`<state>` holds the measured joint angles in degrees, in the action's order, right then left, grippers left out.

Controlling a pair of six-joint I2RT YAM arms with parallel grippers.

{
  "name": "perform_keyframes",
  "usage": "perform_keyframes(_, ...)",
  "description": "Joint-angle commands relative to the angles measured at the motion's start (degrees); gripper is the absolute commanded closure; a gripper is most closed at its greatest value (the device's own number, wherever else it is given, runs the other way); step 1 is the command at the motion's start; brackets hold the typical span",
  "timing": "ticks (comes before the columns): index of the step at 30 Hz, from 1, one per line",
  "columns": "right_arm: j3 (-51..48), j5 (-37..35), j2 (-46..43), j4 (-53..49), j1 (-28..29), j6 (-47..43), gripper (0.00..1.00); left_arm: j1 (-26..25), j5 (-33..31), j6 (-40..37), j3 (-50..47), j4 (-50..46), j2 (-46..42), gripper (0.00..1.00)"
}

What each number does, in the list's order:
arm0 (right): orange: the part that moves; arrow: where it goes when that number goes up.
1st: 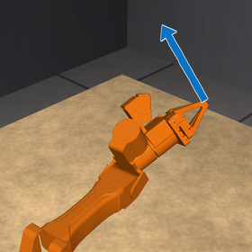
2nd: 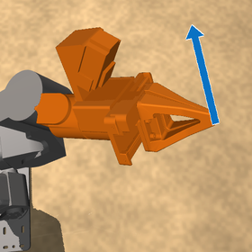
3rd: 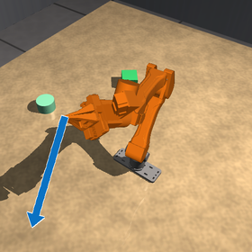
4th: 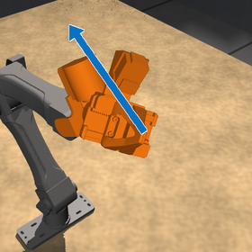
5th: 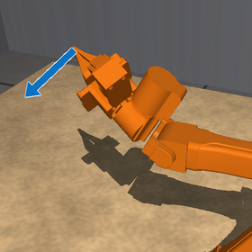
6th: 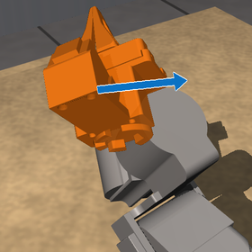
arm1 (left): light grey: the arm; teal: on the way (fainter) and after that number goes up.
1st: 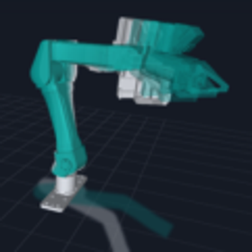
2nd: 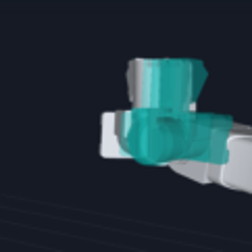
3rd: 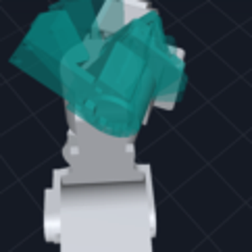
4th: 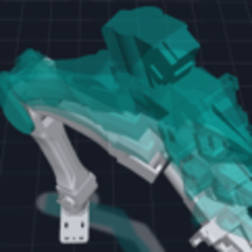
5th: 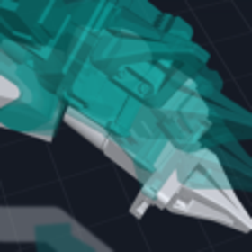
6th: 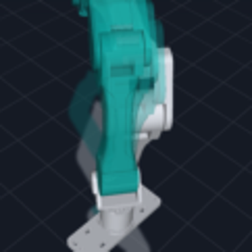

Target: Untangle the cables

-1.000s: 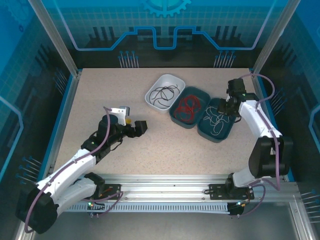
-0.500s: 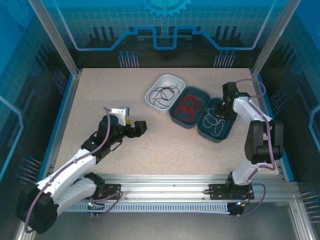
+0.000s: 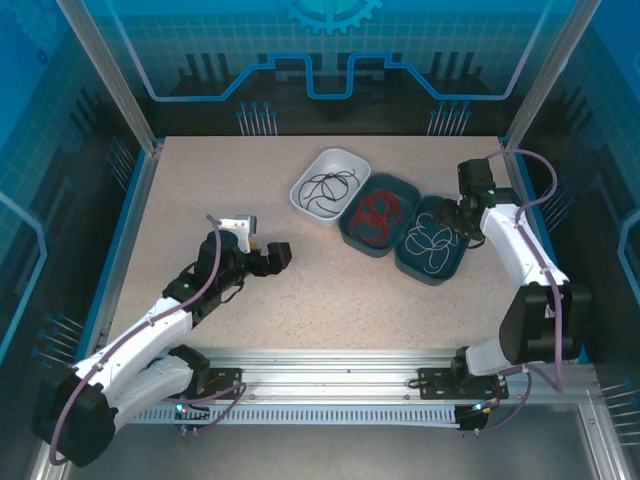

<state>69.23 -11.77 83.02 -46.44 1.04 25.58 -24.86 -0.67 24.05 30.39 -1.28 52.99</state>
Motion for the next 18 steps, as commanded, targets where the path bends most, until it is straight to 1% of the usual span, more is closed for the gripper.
perform_keyframes(1,2.8,-3.8,-2.9,-4.8,1.8,0.6,0.23,0.3,-1.3,1.0,1.1,-0.6,0.2,0.01)
perform_keyframes(4,4.1,-6.4,-4.8,-6.2,3.8,0.5,0.18,0.3,-1.3,1.2,1.2,-0.7,0.4,0.01)
perform_keyframes(5,4.5,-7.4,-5.6,-6.5,4.6,0.6,0.13,0.4,-1.3,1.3,1.2,-0.7,0.4,0.01)
perform_keyframes(6,5.0,-8.6,-6.2,-6.9,5.5,0.8,0.04,0.4,-1.3,1.4,1.2,-0.7,0.5,0.01)
perform_keyframes(7,5.3,-9.6,-6.9,-7.2,6.4,0.8,0.00,0.4,-1.3,1.4,1.1,-0.8,0.5,0.01)
perform_keyframes(13,8.0,-15.1,-10.8,-8.3,12.6,0.9,0.00,0.4,-1.9,2.0,1.2,-0.8,0.8,0.01)
perform_keyframes(18,11.2,-19.4,-11.9,-8.6,21.3,0.4,0.00,0.4,-2.7,2.5,0.8,-1.0,0.7,0.01)
